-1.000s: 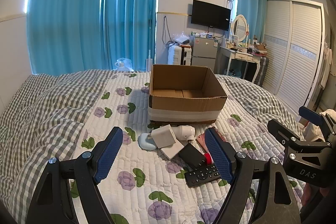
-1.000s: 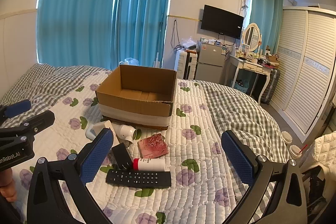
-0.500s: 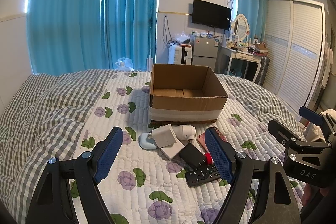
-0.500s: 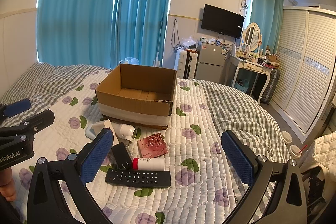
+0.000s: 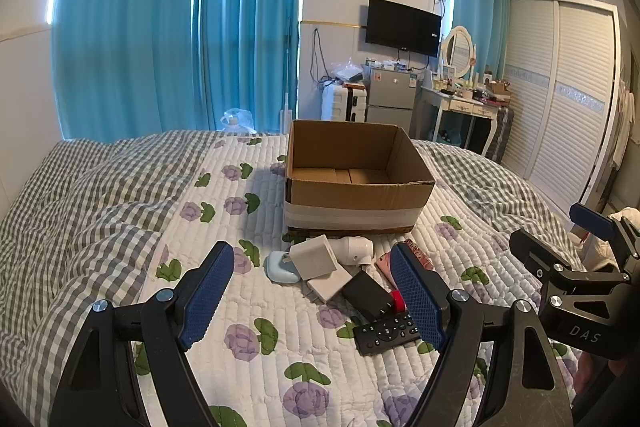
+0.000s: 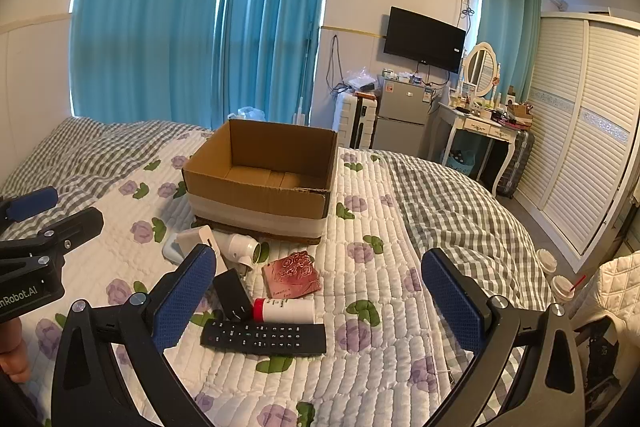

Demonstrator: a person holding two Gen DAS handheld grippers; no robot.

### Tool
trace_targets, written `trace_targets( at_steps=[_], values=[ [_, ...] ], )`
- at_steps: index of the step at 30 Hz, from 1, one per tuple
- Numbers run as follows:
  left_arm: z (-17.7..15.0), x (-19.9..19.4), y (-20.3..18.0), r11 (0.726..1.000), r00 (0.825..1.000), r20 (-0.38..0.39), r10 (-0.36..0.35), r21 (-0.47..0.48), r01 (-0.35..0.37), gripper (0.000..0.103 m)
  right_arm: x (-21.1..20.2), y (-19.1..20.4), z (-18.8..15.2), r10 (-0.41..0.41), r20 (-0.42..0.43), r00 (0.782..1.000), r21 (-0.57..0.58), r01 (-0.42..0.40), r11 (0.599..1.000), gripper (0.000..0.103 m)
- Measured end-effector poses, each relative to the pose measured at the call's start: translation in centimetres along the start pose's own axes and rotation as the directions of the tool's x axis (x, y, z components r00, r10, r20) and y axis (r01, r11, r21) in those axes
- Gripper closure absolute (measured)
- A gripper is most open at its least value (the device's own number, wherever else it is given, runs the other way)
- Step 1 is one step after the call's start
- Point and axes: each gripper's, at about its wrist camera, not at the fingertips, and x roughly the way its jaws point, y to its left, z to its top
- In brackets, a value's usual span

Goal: Organize rigid objects

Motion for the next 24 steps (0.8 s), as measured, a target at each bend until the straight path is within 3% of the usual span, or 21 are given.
trace_targets(
  at_steps=[10, 17, 24],
  values=[
    [0.1, -0.2, -0.1, 1.000, 1.000, 0.002, 0.002, -0.002, -0.002, 0.020, 0.0, 0.0, 0.0, 0.001, -0.001, 1.000, -0.003, -0.001, 1.000, 0.000],
    [1.7, 0.0, -0.5, 0.999, 0.999, -0.006, 0.045, 0.025, -0.045, 0.020, 0.4, 0.0, 1.0, 0.006, -0.024, 1.000, -0.043, -0.007, 0.999, 0.000],
    [3.0, 4.8, -0.1, 1.000, 0.989, -0.149, 0.020, -0.011, -0.022, 0.020, 3.6, -1.6, 3.4, 0.012, -0.092, 0.996, -0.084, -0.020, 0.996, 0.000]
  ],
)
